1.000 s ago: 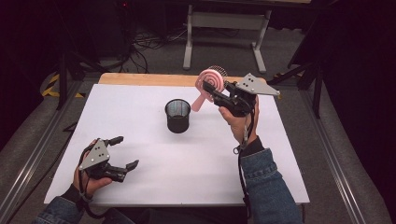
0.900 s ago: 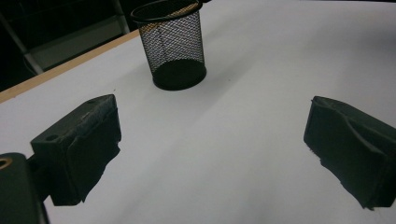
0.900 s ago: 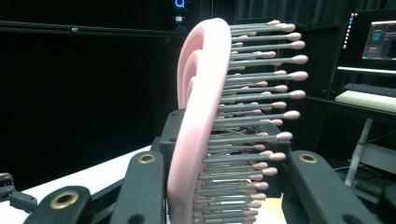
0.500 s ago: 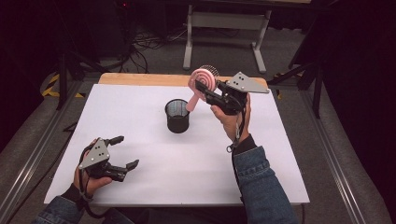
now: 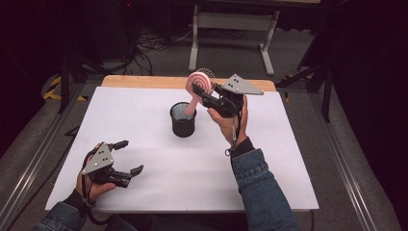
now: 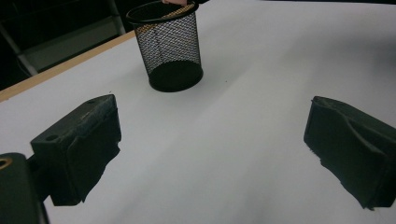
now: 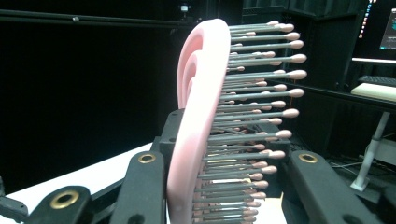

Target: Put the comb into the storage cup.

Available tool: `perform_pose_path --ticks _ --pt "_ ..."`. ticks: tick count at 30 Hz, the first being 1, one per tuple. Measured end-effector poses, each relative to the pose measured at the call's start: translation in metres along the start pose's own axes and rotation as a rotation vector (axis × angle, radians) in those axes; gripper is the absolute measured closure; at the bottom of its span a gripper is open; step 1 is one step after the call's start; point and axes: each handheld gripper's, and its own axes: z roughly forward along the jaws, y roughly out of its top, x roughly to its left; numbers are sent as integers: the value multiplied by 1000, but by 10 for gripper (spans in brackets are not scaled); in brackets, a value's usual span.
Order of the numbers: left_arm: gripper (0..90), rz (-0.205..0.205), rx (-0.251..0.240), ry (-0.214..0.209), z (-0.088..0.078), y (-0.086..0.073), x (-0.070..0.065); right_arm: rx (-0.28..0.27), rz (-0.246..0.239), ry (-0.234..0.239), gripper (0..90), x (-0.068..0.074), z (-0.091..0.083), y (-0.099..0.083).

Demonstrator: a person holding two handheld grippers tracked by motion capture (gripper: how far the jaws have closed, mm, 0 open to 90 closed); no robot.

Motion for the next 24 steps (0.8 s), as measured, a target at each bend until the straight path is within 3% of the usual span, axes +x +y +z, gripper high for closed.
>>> perform_pose_path --ticks 24 --pt "52 2 4 -9 1 -1 -1 24 22 -20 630 -4 16 -14"
